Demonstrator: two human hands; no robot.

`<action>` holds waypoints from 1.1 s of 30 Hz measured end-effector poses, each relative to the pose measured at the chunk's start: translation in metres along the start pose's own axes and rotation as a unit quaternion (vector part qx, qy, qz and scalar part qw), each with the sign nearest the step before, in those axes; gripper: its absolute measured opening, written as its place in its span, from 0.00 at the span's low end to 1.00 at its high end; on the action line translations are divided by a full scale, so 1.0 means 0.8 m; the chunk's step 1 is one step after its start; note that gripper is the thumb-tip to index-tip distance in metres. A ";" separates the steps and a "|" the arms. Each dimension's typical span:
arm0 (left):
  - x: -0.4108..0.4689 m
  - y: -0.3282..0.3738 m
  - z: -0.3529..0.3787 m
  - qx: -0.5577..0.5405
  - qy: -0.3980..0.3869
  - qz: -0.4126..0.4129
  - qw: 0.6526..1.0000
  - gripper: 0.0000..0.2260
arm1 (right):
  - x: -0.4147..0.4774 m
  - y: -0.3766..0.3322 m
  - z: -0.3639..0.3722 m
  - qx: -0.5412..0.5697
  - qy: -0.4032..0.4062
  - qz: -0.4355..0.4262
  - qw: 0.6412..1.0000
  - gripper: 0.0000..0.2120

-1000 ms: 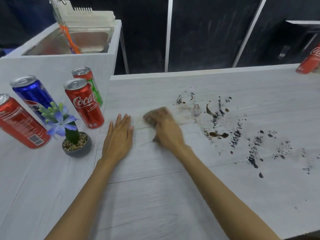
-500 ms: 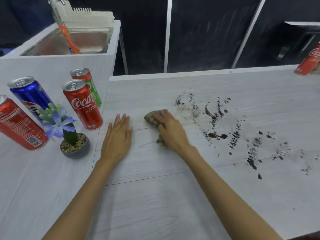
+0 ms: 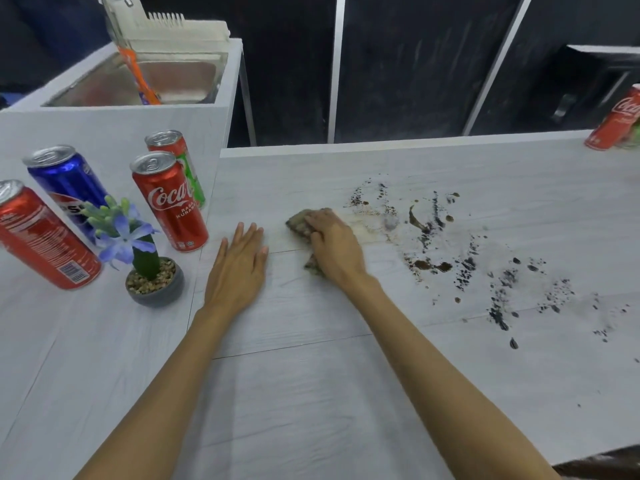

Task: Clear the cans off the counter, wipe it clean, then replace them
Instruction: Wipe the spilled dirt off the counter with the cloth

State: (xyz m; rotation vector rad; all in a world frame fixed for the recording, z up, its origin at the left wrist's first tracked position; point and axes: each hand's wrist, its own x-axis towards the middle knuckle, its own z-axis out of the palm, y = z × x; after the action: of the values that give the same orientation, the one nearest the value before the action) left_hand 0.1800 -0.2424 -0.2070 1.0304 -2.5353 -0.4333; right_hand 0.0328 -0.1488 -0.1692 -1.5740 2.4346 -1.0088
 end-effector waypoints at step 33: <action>-0.009 0.009 -0.016 -0.059 -0.019 0.057 0.996 0.21 | -0.040 0.059 -0.077 0.111 0.081 0.166 0.977 0.20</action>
State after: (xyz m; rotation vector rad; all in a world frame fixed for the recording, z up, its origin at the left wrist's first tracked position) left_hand 0.1866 -0.2343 -0.1942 0.8386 -2.5518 -0.5679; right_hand -0.0135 -0.0799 -0.1568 -1.0106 2.4656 -1.3280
